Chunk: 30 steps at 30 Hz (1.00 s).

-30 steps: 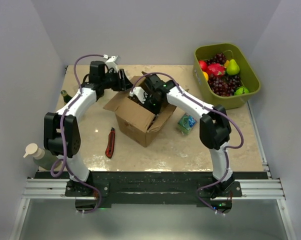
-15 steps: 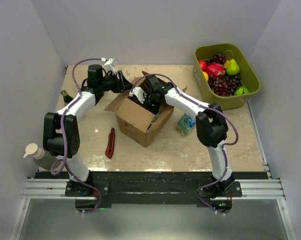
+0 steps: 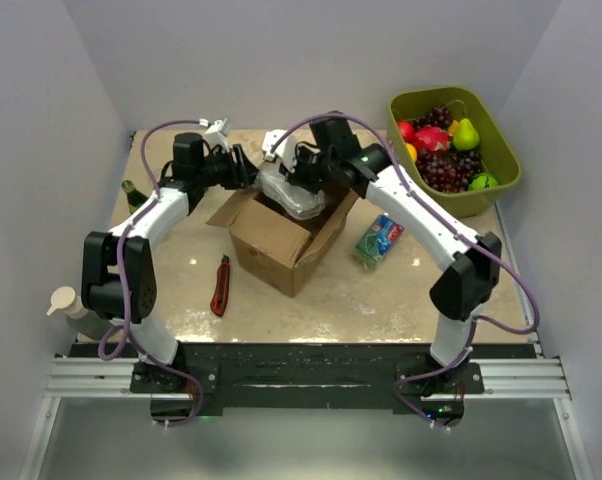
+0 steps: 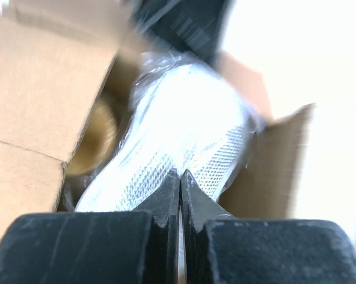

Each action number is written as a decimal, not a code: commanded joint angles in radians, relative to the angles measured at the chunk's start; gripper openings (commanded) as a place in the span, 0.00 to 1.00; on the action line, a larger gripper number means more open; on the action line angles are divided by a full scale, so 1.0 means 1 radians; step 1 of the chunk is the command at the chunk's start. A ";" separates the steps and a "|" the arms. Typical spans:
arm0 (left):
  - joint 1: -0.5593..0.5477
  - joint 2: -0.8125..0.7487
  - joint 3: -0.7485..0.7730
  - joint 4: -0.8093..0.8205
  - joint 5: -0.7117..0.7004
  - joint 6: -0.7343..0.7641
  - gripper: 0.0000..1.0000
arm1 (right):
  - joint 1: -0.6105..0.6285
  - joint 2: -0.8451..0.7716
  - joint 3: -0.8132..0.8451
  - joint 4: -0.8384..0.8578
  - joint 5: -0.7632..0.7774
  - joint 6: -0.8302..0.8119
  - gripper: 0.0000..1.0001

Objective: Unpack the express box
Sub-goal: Pick up the product from the express box, then place the product at the center of the board.

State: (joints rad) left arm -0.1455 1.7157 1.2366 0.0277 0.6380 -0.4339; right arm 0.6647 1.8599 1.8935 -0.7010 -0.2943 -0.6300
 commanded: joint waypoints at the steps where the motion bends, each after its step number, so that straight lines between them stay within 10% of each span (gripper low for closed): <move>1: 0.000 -0.041 -0.043 -0.078 0.003 0.020 0.50 | 0.003 -0.113 0.070 0.172 0.055 -0.076 0.00; 7: 0.009 -0.054 -0.034 -0.065 0.006 0.044 0.52 | -0.023 -0.217 0.211 0.113 0.193 -0.050 0.00; 15: 0.008 -0.041 0.052 0.123 0.342 -0.006 0.72 | -0.230 -0.520 -0.052 0.002 0.455 0.147 0.00; 30: -0.174 0.024 0.153 -0.331 -0.340 0.429 0.78 | -0.312 -0.995 -0.806 -0.106 0.353 0.240 0.00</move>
State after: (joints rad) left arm -0.2886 1.7149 1.3754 -0.1844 0.5385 -0.1089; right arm 0.3565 0.8673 1.1458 -0.8410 0.1287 -0.4240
